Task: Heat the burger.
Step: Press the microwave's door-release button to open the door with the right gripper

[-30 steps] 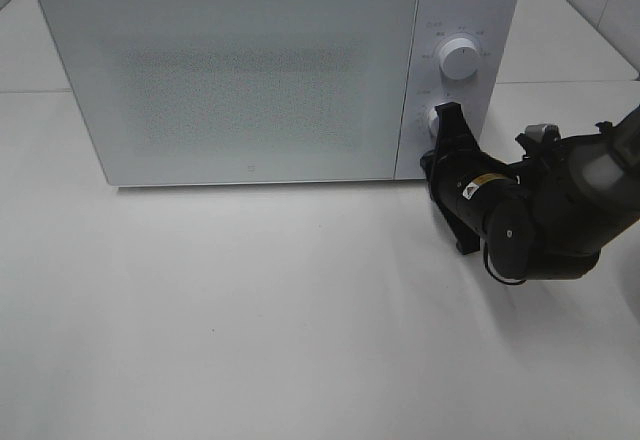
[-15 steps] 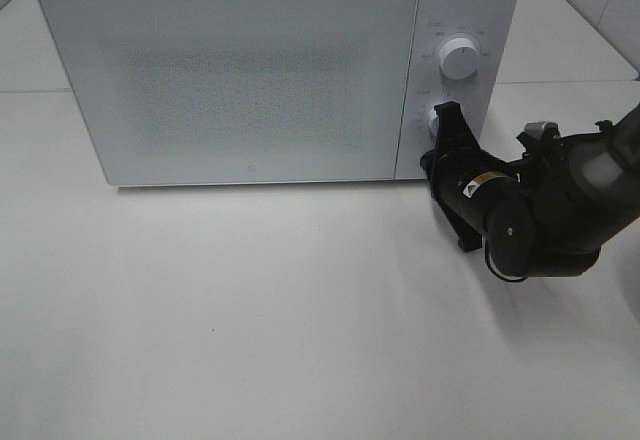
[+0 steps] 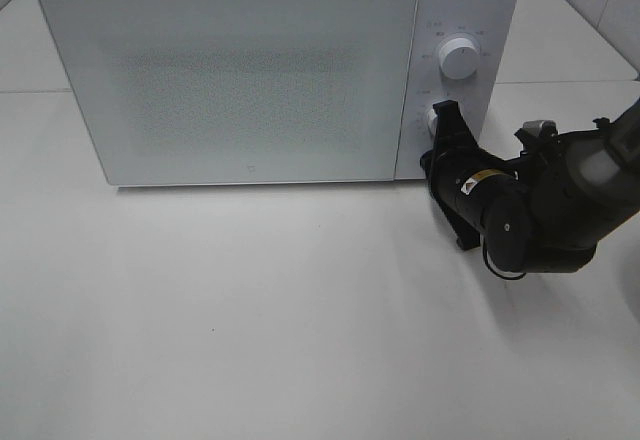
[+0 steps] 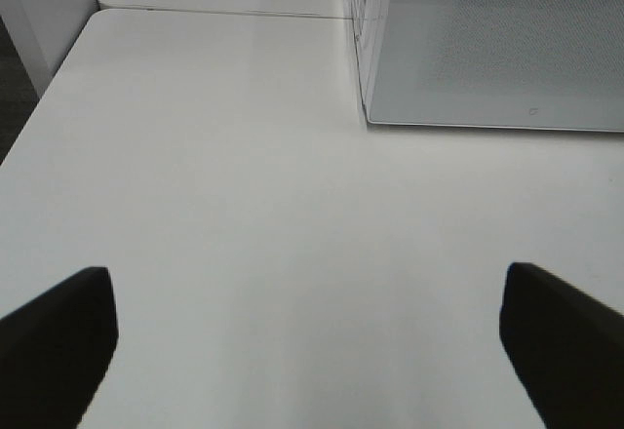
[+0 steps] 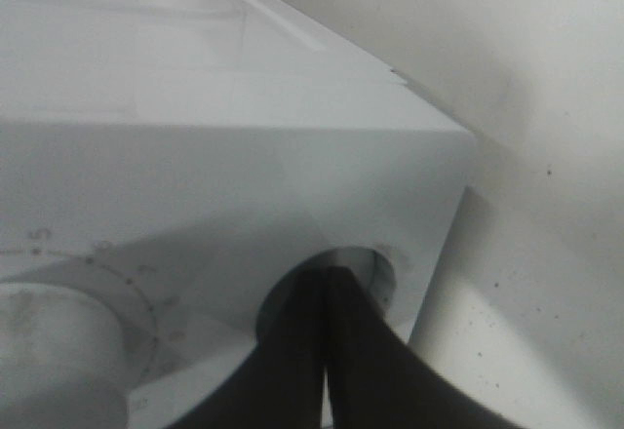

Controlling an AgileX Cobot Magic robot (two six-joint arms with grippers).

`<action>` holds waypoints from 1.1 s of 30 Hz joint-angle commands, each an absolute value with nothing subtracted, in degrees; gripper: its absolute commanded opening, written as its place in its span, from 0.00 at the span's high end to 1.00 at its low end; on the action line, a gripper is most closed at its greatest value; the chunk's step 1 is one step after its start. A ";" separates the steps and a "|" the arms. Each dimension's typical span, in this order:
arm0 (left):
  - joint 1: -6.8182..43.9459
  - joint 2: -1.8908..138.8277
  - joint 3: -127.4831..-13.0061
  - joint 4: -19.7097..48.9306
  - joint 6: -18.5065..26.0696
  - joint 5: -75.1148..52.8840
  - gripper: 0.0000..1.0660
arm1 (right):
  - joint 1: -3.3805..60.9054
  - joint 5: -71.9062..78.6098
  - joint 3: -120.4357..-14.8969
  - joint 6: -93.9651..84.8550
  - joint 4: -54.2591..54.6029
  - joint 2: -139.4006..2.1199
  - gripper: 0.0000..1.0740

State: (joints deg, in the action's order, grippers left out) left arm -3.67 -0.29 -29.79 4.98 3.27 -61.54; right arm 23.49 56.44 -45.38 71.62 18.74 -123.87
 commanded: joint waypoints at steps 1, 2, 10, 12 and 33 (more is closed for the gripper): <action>-3.72 -1.09 -29.62 5.27 2.98 -61.36 0.06 | 21.20 64.80 -49.50 70.93 19.25 -123.42 1.00; -3.72 -1.09 -29.62 5.27 2.98 -61.36 0.06 | 21.20 64.80 -49.50 70.93 19.25 -123.42 1.00; -3.72 -1.09 -29.62 5.27 2.98 -61.36 0.06 | 20.80 63.88 -49.50 72.82 18.33 -123.42 1.00; -3.72 -1.09 -29.62 5.27 2.98 -61.36 0.06 | 20.80 63.77 -49.39 73.34 17.93 -123.42 1.00; -3.72 -1.09 -29.62 5.27 2.98 -61.36 0.06 | 21.14 58.84 -45.38 77.64 16.84 -121.70 1.00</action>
State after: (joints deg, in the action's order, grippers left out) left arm -3.67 -0.29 -29.79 4.98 3.27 -61.48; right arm 22.17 55.75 -44.63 77.69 16.21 -123.19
